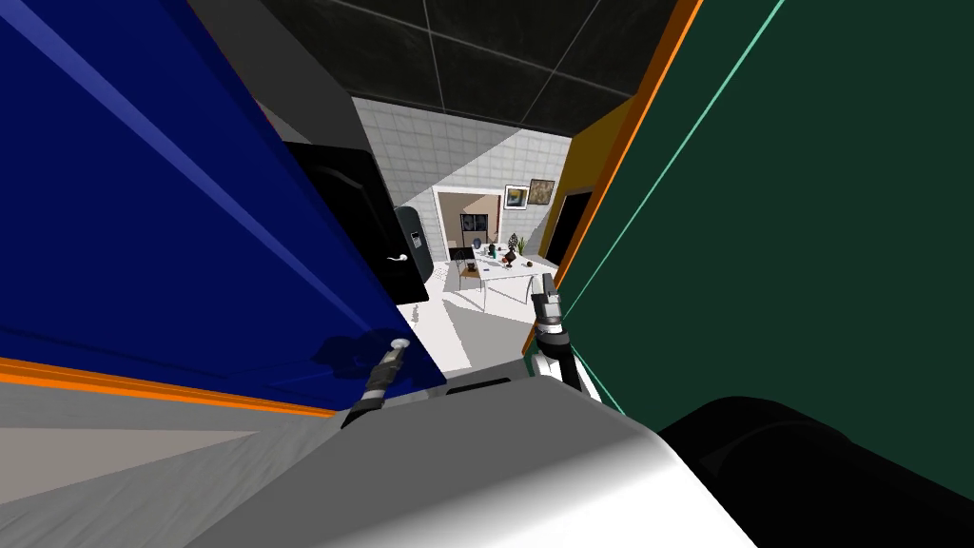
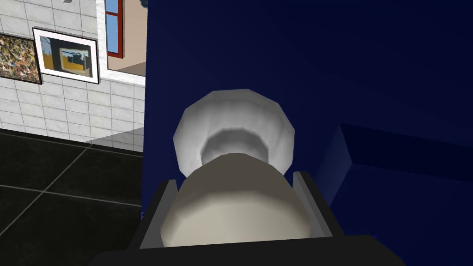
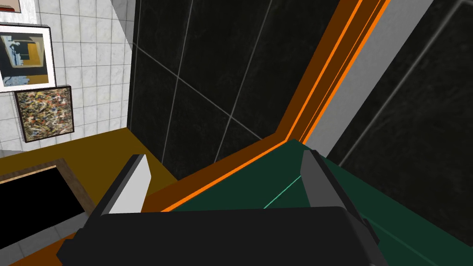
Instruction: Pull the door open
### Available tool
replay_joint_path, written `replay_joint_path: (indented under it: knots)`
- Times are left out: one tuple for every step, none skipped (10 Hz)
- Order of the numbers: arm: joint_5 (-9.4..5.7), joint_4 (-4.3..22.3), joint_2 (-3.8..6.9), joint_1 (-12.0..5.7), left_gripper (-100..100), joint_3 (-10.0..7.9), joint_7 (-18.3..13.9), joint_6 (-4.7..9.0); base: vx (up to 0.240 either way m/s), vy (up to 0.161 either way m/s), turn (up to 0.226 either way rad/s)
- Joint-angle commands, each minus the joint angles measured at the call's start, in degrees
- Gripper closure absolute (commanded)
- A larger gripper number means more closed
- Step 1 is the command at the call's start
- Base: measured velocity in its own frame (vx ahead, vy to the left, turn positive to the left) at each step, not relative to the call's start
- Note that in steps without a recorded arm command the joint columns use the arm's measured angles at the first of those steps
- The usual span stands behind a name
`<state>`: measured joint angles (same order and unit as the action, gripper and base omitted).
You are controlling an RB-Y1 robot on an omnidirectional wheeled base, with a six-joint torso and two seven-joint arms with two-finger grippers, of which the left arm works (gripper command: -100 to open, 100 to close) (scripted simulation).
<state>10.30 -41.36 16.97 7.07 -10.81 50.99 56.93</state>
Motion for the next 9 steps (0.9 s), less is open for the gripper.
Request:
replay_joint_path:
  knots:
    - [-0.83,0.0,-0.15,-0.03,100,0.19,-2.9,-0.15,-0.05,0.02,-0.085]
    - [-1.34,-0.1,-0.18,-0.07,100,0.27,-4.5,-0.27,-0.055,0.031,-0.081]
    - [-1.34,-0.1,-0.18,-0.07,100,0.27,-4.8,-0.27,-0.041,0.023,-0.028]
    - [-1.96,-0.1,-0.22,-0.13,100,0.36,-6.8,-0.42,-0.039,0.015,-0.054]
    - [-2.6,-0.2,-0.26,-0.18,100,0.47,-8.3,-0.57,-0.06,0.029,-0.108]
    - [-2.6,-0.2,-0.26,-0.18,100,0.47,-8.8,-0.57,-0.042,0.021,-0.04]
    - [-3.24,-0.2,-0.31,-0.23,100,0.57,-10.9,-0.72,-0.032,0.013,-0.054]
    - [-3.88,-0.3,-0.35,-0.29,100,0.67,-12.4,-0.87,-0.06,0.025,-0.095]
    - [-3.88,-0.3,-0.35,-0.29,100,0.67,-12.9,-0.87,-0.046,0.021,-0.043]
